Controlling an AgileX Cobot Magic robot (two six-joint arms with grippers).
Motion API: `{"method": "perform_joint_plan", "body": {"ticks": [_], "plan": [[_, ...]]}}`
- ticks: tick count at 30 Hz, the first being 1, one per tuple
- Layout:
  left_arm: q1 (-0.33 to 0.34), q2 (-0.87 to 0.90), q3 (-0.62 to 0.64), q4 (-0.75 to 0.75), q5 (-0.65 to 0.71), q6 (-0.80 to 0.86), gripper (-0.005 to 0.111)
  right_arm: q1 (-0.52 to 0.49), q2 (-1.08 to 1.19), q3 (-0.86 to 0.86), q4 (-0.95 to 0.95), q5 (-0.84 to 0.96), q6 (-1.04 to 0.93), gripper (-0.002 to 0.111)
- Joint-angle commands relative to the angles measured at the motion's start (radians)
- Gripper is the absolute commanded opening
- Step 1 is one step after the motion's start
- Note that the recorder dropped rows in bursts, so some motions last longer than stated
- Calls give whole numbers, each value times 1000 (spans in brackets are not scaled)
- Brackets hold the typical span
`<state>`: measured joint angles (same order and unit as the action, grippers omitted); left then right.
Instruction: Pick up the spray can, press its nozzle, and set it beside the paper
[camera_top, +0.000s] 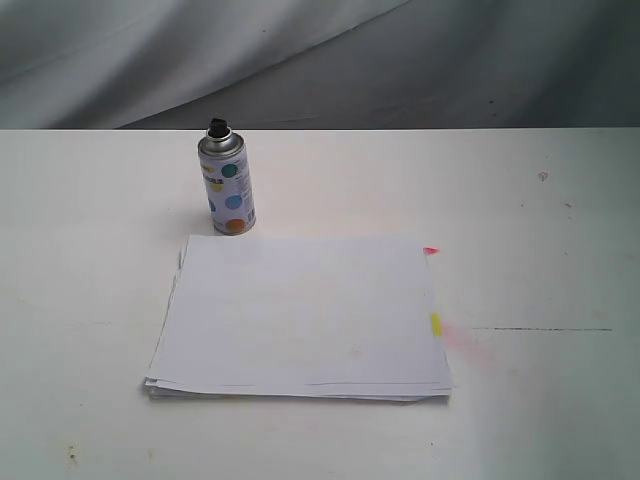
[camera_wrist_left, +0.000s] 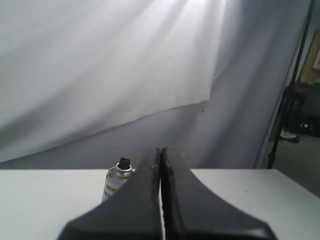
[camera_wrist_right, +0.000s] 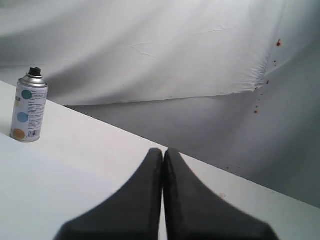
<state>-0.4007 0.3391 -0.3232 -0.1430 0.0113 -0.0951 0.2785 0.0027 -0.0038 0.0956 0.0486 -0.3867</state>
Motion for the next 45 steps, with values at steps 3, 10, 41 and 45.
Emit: {"method": "perform_joint_plan", "body": {"ticks": [3, 10, 41, 45], "plan": [[-6, 432, -196, -8, 23, -10, 0, 2, -3, 4, 20, -15, 2, 0], [-6, 816, -298, 1, -97, -4, 0, 2, -3, 4, 20, -15, 2, 0], [-6, 1673, -298, 211, -1056, -24, 9, 2, -3, 4, 26, -15, 2, 0], [-6, 1675, -298, 211, -1070, 28, 30, 2, -3, 4, 26, -15, 2, 0]]}}
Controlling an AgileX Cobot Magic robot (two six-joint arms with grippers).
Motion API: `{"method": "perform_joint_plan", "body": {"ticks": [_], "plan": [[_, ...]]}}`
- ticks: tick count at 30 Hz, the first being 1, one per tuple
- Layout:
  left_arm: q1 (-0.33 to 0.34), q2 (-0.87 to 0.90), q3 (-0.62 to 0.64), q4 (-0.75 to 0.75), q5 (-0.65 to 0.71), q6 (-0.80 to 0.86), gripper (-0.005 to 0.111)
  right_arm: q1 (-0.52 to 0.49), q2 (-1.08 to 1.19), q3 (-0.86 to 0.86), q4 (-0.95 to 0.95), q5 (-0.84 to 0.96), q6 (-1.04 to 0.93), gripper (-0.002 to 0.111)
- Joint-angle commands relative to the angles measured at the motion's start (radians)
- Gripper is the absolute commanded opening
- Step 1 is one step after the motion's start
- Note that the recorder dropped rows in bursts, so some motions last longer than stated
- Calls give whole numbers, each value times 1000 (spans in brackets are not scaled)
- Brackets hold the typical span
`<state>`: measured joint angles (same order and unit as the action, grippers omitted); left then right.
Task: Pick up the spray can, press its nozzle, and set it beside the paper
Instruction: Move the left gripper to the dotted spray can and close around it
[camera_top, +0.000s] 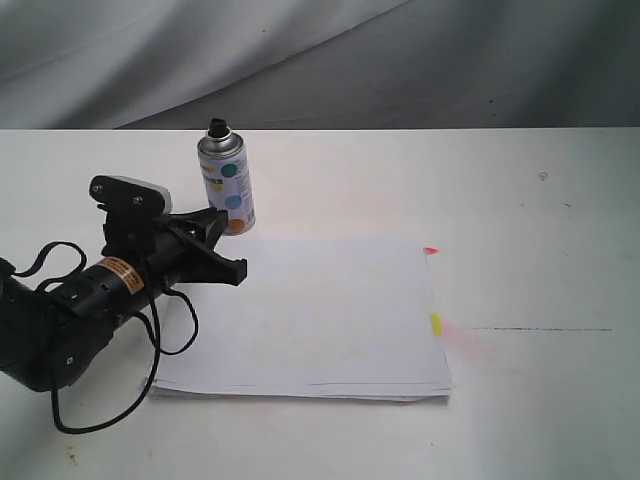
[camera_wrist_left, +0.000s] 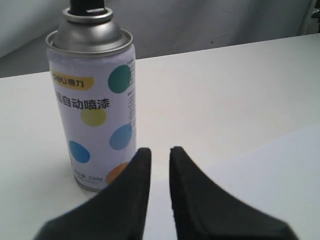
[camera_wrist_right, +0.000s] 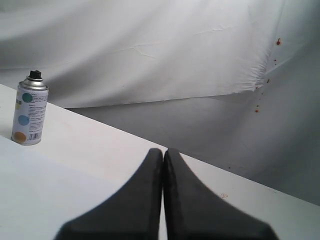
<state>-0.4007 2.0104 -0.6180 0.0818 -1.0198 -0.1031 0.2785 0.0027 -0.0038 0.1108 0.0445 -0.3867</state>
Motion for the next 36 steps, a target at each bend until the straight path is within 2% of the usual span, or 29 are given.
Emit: {"method": "perform_joint_plan", "body": {"ticks": [1, 4, 7, 12, 17, 19, 21, 25, 28, 36], "plan": [[-6, 4, -4, -13, -42, 36, 36, 2, -3, 4, 11, -11, 2, 0], [-6, 4, -4, -18, -57, 31, 58, 2, -3, 4, 11, -11, 2, 0], [-6, 4, -4, -23, -59, 28, 70, 2, -3, 4, 11, -11, 2, 0], [-6, 4, -4, -12, -53, 14, 71, 2, -3, 4, 11, -11, 2, 0], [-6, 4, -4, -40, -45, -187, 71, 2, -3, 4, 32, -11, 2, 0], [-6, 4, -4, -74, -45, -209, 71, 2, -3, 4, 34, -11, 2, 0], [-6, 4, -4, -115, -45, -187, 73, 2, -3, 4, 34, -11, 2, 0], [-6, 4, -10, -130, -2, -56, 89, 2, -3, 4, 34, -11, 2, 0], [-6, 4, -28, -103, 56, -12, 90, 2, -3, 4, 34, -11, 2, 0], [-6, 4, -98, -91, 110, 0, 90, 2, -3, 4, 36, -11, 2, 0]]}}
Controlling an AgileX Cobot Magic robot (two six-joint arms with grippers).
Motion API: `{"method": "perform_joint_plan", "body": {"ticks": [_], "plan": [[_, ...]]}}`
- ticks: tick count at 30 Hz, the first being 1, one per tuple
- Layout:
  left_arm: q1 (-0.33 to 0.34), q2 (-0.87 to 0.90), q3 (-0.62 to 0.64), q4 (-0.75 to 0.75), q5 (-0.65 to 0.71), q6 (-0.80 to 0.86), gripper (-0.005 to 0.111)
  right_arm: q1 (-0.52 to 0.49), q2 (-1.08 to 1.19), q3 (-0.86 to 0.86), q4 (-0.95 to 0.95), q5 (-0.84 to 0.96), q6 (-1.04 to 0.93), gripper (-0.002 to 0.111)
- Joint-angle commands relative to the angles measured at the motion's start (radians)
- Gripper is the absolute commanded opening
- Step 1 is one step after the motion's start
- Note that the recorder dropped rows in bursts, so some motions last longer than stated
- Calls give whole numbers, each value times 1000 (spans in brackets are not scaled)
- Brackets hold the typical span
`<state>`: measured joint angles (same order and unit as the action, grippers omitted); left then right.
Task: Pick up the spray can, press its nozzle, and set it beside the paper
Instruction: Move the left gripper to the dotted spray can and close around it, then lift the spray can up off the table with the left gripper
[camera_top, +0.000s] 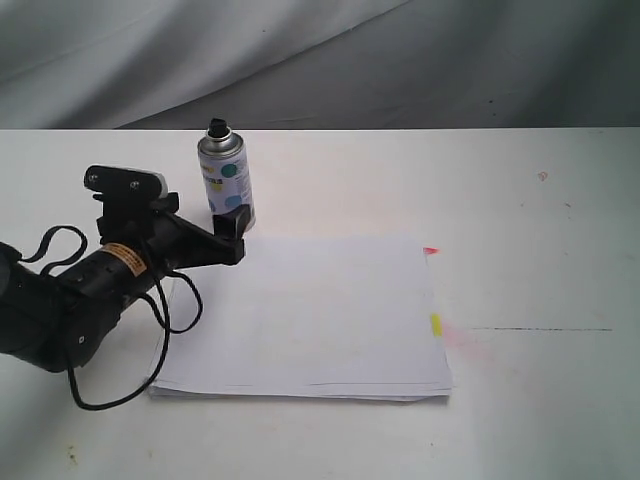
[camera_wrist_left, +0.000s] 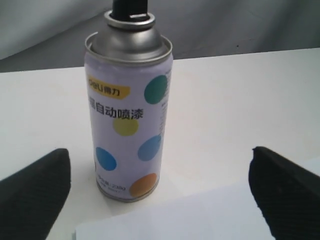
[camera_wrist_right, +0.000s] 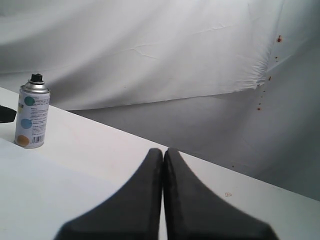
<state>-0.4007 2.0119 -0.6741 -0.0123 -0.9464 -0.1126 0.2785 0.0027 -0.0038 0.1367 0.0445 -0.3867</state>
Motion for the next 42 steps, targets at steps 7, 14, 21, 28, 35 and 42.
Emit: {"method": "perform_joint_plan", "body": {"ticks": [7, 14, 21, 28, 35, 42], "plan": [[-6, 5, -148, 0, 197, 17, 90, 2, -3, 4, 10, -11, 2, 0], [-6, 103, -222, -31, 183, 17, 90, 2, -3, 4, 10, -17, 2, 0], [-6, 221, -320, -63, 110, 76, 90, 2, -3, 4, 8, -17, 2, 0], [-6, 293, -443, -92, 167, 99, 90, 2, -3, 4, 8, -17, 2, 0], [-6, 293, -453, -140, 187, 169, 86, 2, -3, 4, 8, -17, 2, 0], [-6, 293, -453, -216, 184, 204, 16, 2, -3, 4, 8, -17, 2, 0]]}}
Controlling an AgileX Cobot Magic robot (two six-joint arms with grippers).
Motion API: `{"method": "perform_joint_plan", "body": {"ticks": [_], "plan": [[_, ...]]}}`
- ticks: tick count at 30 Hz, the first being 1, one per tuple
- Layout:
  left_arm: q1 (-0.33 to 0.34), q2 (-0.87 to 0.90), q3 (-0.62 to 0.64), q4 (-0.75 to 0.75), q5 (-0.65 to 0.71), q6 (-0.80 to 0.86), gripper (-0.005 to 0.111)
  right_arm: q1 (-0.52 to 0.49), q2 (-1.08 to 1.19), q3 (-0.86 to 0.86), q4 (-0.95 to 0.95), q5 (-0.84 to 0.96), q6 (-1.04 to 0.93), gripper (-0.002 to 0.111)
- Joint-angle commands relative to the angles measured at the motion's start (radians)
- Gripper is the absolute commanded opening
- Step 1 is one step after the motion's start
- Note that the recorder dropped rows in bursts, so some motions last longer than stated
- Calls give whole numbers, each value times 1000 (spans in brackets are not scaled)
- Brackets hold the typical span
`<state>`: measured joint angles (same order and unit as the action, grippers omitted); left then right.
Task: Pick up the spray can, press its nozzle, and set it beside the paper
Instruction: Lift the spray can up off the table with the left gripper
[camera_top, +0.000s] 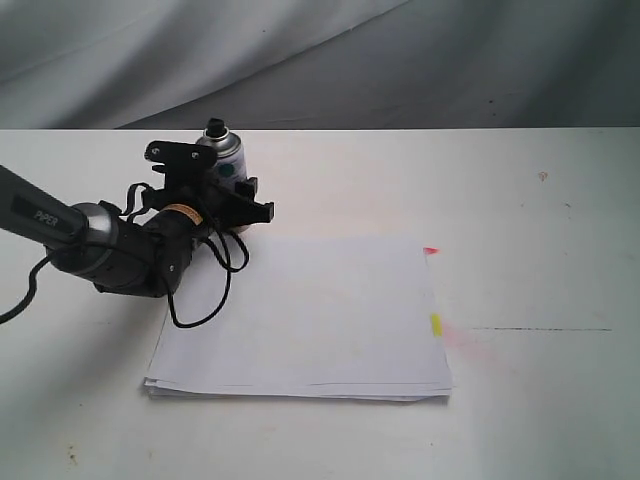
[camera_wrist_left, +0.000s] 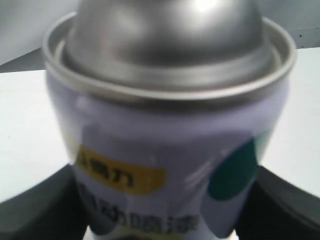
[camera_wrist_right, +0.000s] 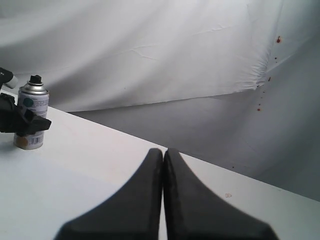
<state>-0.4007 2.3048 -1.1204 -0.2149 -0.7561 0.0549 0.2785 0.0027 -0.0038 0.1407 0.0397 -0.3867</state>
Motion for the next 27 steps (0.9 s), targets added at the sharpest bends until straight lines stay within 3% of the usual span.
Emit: {"method": "perform_joint_plan", "body": {"ticks": [1, 2, 5, 11, 15, 21, 27], "plan": [[-6, 0, -6, -13, -6, 49, 7, 2, -3, 4, 4, -12, 2, 0], [-6, -2, -6, -13, -1, 77, 1, 2, -3, 4, 4, -12, 2, 0], [-6, -43, -6, -13, 81, 126, 0, 2, -3, 4, 4, -12, 2, 0], [-6, -313, -6, -13, 422, 345, 0, 2, -3, 4, 4, -12, 2, 0], [-11, -487, -6, -13, 575, 350, 0, 2, -3, 4, 4, -12, 2, 0], [-81, -654, -6, -4, 830, 443, 0, 2, -3, 4, 6, -12, 2, 0], [-152, -704, 53, 18, 884, 410, 0, 2, -3, 4, 8, -12, 2, 0]]}}
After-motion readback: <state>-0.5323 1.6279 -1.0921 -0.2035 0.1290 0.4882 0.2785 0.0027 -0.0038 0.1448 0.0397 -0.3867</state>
